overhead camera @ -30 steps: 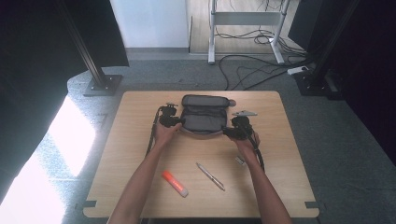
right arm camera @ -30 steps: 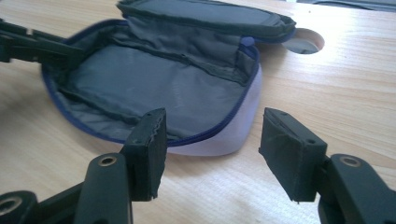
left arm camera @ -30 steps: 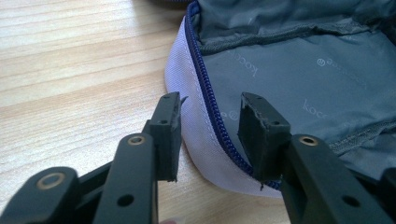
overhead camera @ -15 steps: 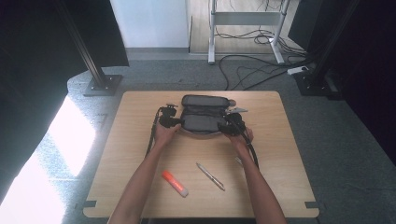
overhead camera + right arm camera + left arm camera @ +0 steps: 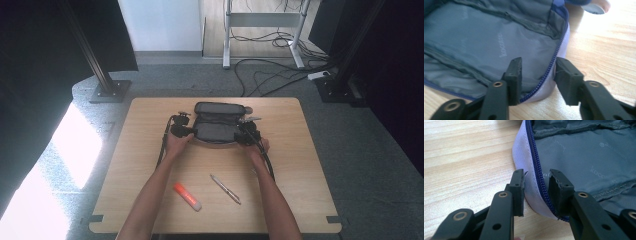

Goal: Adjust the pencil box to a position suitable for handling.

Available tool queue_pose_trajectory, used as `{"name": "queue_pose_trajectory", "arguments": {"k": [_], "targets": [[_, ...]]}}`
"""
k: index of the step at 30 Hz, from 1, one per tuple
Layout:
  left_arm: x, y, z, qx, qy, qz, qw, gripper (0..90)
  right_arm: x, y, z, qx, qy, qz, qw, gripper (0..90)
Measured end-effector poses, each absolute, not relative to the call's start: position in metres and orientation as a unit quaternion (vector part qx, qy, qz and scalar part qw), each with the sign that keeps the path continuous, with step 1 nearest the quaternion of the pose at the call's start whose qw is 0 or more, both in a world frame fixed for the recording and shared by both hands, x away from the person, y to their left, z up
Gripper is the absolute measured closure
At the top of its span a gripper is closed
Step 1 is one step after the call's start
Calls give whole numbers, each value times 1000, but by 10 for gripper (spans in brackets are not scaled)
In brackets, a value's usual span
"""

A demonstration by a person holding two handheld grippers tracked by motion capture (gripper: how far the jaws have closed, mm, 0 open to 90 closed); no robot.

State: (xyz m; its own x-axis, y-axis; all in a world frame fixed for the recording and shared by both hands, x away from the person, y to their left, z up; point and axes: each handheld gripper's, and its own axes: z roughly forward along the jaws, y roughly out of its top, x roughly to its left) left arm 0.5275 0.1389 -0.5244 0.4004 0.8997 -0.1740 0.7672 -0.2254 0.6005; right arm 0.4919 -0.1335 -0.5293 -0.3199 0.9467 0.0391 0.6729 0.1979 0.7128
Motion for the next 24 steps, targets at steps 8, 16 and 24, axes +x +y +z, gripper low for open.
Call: {"name": "queue_pose_trajectory", "arguments": {"k": [8, 16, 24], "targets": [[529, 141, -528, 775, 540, 101, 312, 688, 493, -135, -532, 548, 745, 312, 217, 689], [531, 145, -529, 772, 541, 89, 321, 758, 494, -134, -532, 549, 745, 301, 230, 811], [528, 141, -525, 779, 532, 99, 318, 831, 492, -134, -530, 551, 741, 306, 230, 856]]}}
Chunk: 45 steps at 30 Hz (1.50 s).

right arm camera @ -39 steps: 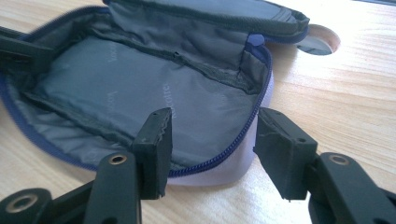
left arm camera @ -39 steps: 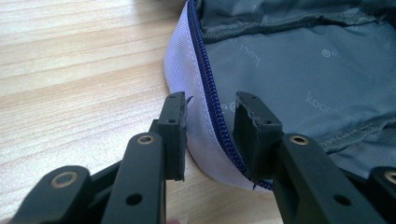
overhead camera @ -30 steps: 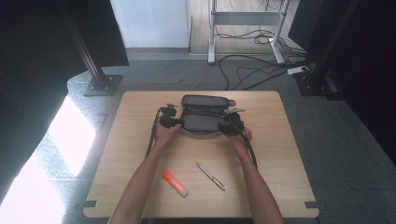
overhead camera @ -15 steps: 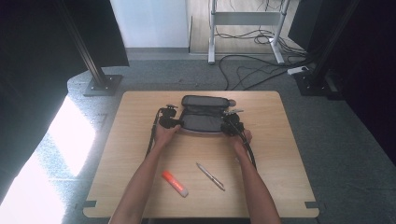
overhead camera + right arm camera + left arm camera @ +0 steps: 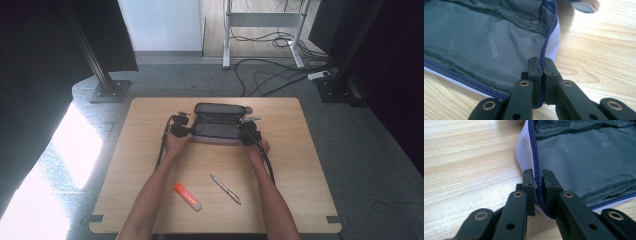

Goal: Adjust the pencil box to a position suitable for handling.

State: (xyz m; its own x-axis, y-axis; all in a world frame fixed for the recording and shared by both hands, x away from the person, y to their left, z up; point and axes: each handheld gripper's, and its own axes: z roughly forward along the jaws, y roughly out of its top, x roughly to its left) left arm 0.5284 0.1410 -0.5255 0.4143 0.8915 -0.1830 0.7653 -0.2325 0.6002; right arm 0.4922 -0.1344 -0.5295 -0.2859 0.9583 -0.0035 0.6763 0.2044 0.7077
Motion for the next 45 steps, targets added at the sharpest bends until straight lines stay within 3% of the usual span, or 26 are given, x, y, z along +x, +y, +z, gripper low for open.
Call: {"name": "queue_pose_trajectory", "arguments": {"k": [26, 45], "targets": [[500, 152, -478, 774, 502, 121, 366, 858, 467, -135, -487, 528, 722, 364, 260, 867], [476, 171, -463, 767, 496, 132, 386, 864, 448, -121, -470, 500, 729, 381, 271, 867]]}}
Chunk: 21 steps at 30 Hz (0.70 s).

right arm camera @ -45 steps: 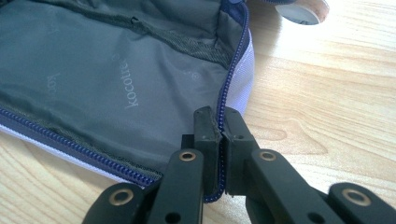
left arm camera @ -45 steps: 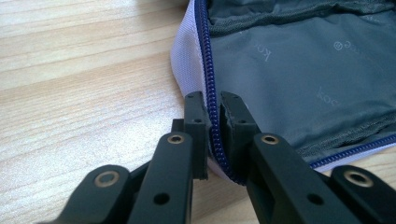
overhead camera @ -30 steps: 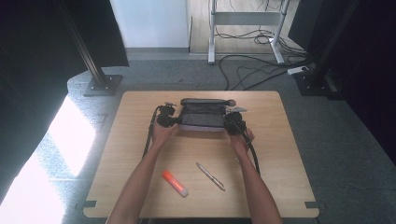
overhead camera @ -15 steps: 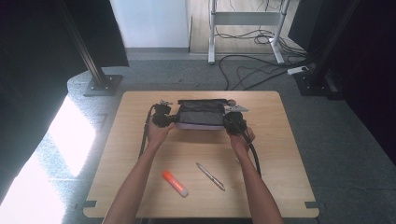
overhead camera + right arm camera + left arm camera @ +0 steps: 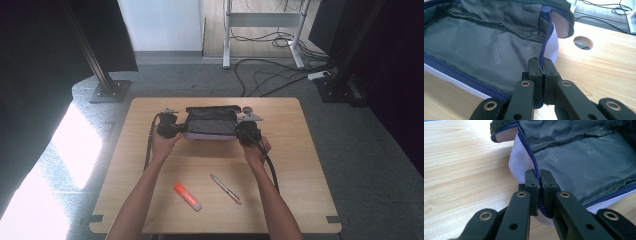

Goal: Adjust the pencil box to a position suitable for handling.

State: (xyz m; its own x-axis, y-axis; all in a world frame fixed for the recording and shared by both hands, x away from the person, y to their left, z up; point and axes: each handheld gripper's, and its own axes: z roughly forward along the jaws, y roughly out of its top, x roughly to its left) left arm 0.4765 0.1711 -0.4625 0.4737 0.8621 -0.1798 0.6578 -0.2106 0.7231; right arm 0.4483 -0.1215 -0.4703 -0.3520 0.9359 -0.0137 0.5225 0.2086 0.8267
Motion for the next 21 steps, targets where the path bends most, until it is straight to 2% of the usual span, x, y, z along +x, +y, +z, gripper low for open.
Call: {"name": "queue_pose_trajectory", "arguments": {"k": [21], "targets": [[450, 180, -458, 769, 485, 132, 395, 867, 426, -119, -465, 488, 728, 401, 265, 868]]}}
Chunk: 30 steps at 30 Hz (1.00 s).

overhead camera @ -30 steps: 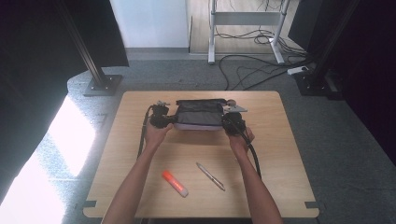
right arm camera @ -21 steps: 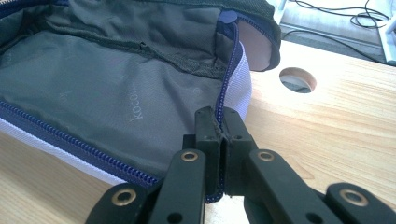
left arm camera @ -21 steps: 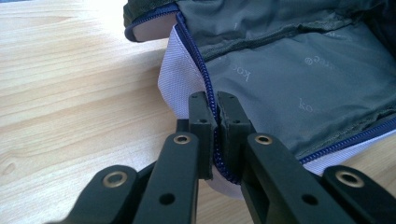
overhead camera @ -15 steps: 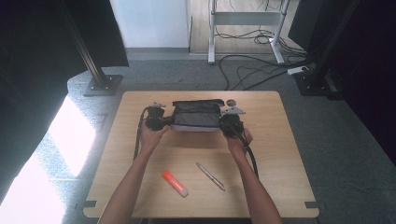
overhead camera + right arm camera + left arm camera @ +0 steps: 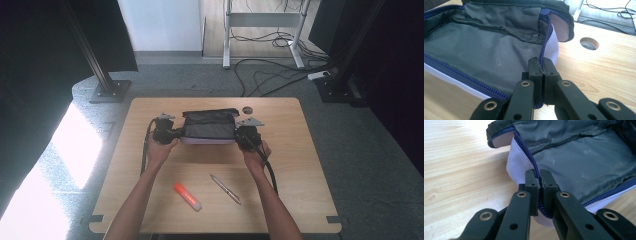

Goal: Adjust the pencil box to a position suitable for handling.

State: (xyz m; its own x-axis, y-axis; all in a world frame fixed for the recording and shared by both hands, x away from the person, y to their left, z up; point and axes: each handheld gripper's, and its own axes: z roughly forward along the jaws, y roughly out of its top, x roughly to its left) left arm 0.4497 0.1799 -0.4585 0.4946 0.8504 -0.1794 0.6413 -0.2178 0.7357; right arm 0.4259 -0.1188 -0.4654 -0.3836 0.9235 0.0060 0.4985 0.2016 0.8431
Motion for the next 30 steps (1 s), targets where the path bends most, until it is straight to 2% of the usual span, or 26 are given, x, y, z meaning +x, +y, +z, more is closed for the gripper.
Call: {"name": "queue_pose_trajectory", "arguments": {"k": [8, 20, 30], "targets": [[441, 183, -460, 774, 482, 131, 390, 869, 417, -117, -468, 486, 730, 405, 257, 868], [425, 184, -482, 782, 479, 120, 382, 872, 401, -117, -489, 488, 741, 394, 239, 867], [420, 178, -504, 791, 482, 106, 361, 869, 402, -119, -509, 502, 751, 371, 214, 866]]}}
